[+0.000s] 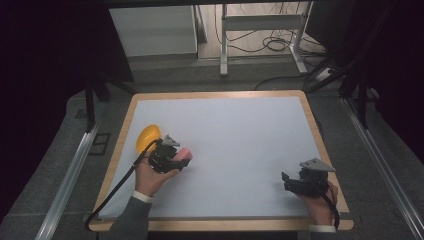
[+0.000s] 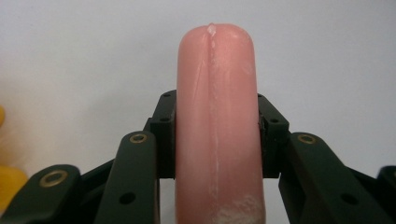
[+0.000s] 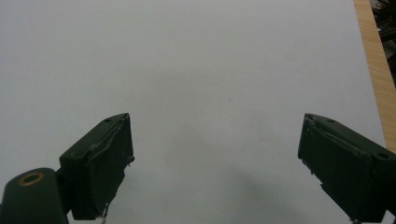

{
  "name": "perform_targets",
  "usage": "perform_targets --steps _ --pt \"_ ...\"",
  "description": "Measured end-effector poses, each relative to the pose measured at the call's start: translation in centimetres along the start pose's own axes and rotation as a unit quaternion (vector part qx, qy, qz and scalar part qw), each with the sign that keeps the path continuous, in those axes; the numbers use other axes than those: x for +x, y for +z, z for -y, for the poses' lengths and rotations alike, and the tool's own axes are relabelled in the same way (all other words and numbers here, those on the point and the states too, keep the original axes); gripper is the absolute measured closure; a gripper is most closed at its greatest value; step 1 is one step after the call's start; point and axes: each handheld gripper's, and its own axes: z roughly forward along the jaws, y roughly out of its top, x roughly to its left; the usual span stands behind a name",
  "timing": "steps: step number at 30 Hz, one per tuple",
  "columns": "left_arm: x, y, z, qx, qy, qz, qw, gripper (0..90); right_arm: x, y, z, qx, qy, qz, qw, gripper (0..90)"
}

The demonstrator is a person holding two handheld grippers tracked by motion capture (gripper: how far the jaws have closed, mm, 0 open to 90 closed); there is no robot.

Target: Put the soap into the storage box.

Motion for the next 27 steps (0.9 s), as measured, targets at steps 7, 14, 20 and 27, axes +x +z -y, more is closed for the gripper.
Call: perform_targets --steps 7,14,20,27 --pt "0.4 -0.4 -0.1 -0.003 -0.003 -0.001 1.0000 59.9 -0.1 0.0 0.0 0.000 0.000 0.000 1.0000 9.9" --pt "0.7 -0.8 0.0 -0.004 -0.006 -0.006 1.0000 59.9 -0.1 0.0 0.0 -0.001 0.001 0.001 1.0000 9.9" --pt "1.3 -1.0 0.4 -0.003 -0.012 -0.009 0.9999 59.9 -0.1 0.0 0.0 0.000 0.000 0.001 1.0000 9.9" --pt "2.2 -1.5 0.9 -0.006 -0.023 -0.017 0.9996 60.0 0.0 0.1 0.0 0.001 0.000 0.001 1.0000 9.9"
